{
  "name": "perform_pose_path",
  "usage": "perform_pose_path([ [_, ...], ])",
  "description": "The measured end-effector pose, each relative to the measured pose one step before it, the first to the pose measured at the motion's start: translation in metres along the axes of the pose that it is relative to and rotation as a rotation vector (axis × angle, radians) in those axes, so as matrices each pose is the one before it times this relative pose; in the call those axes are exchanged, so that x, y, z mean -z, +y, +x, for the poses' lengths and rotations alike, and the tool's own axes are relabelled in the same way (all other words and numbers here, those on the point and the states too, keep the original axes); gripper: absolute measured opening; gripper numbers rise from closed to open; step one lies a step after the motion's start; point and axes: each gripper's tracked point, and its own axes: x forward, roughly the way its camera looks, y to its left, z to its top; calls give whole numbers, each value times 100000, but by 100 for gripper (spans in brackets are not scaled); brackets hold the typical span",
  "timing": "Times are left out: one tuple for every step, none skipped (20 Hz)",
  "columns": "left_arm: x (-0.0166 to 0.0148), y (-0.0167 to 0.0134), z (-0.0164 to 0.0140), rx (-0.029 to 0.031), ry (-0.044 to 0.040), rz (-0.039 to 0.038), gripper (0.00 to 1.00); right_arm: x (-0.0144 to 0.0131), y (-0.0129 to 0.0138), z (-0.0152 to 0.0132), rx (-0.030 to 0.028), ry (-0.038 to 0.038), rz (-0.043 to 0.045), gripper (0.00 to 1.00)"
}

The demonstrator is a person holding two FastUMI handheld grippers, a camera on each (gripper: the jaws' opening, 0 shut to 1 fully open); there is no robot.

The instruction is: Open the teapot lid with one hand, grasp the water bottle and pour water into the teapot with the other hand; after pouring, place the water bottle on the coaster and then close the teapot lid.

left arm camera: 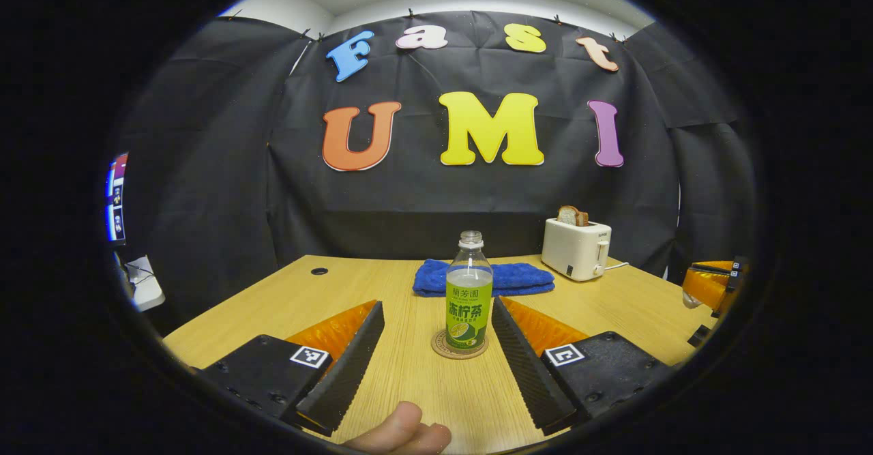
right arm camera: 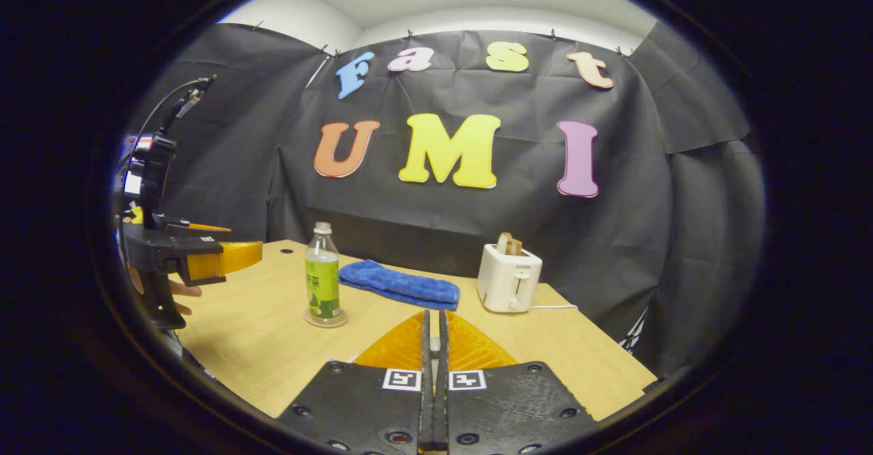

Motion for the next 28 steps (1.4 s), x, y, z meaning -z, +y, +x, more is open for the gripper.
perform_pose_path([
  [-390, 429, -1136, -951, -415, 1063, 99, -129, 730, -158, -1729, -70, 160, 0],
  [-213, 456, -1073, -929, -266, 1057, 99, -146, 595, -60, -1026, 13, -158, 0],
  [-319, 384, -866, -1159, -845, 424, 99, -80, 556, -9, -1235, 1, -76, 0],
  [-13, 368, -810, -1197, 575, 396, 99, -108, 639, 174, -1473, 21, 144, 0],
  [357, 232, -683, -750, 1201, 139, 99, 199, 557, 310, -1388, 482, 547, 0],
  [387, -121, -376, -76, 1459, -334, 99, 260, 566, 306, -1737, 894, 929, 0],
  [312, -140, -256, -430, 1224, 28, 99, 264, 661, 295, -2416, 1208, 1606, 0],
  [362, -6, -175, -280, 1099, 1813, 99, 271, 544, 353, -2595, 1431, 2603, 0],
  [196, -142, -118, 209, 105, 2110, 99, 96, 418, 396, -2575, 802, 3426, 0],
  [30, 42, -144, 128, -767, 1550, 99, 25, 188, 464, -2028, 404, 3195, 0],
  [-5, -98, 46, 314, -1041, 1197, 99, 16, 64, 519, -1477, 393, 2513, 0],
  [275, -98, 147, -2, 201, 577, 99, -28, 62, 493, -1644, 137, 2522, 0],
  [436, -247, 291, 786, 587, 216, 99, 103, -56, 337, -1279, 236, 2553, 0],
  [336, -268, 240, 803, 833, -500, 99, 59, -120, 413, -848, 271, 2665, 0],
  [355, -80, 229, 517, 1351, -925, 98, 208, -344, 303, 366, 36, 1648, 0],
  [444, -83, 194, 677, 1222, -1179, 98, 67, -448, 267, 1456, -201, 14, 0],
  [-5, 36, 16, 722, 143, -1615, 96, 379, -223, 284, 1345, 204, -972, 0],
  [103, -55, 192, 1423, 683, -1676, 96, 616, -92, 311, 788, 754, -1130, 0],
  [144, -11, 26, 900, 747, -1892, 96, 859, 9, 442, 502, 1468, -552, 0],
  [94, 191, 3, 141, 527, -1887, 96, 950, 191, 384, -389, 1873, -160, 0],
  [-51, 352, 52, -232, 34, -1409, 97, 894, 9, 360, -65, 1470, -163, 0],
  [3, 98, 133, 20, 347, -1156, 96, 734, -26, 353, 267, 1060, -450, 0],
  [114, -49, -71, 448, 497, -588, 96, 627, -171, 288, 554, 767, -522, 0],
  [59, 9, 57, -108, -4, -81, 97, 568, -219, 360, 699, 801, -957, 0],
  [-53, 149, -56, -366, -319, 231, 96, 705, -328, 296, 1327, 958, -1586, 0],
  [27, -14, 81, 96, 11, 302, 96, 422, -450, 195, 1494, 541, -1452, 0],
  [82, -153, -60, 426, 260, 153, 96, -30, -32, 6, -749, -1273, 343, 0],
  [154, -231, 18, 593, 417, 86, 97, -68, 78, 257, -596, -173, 67, 0],
])
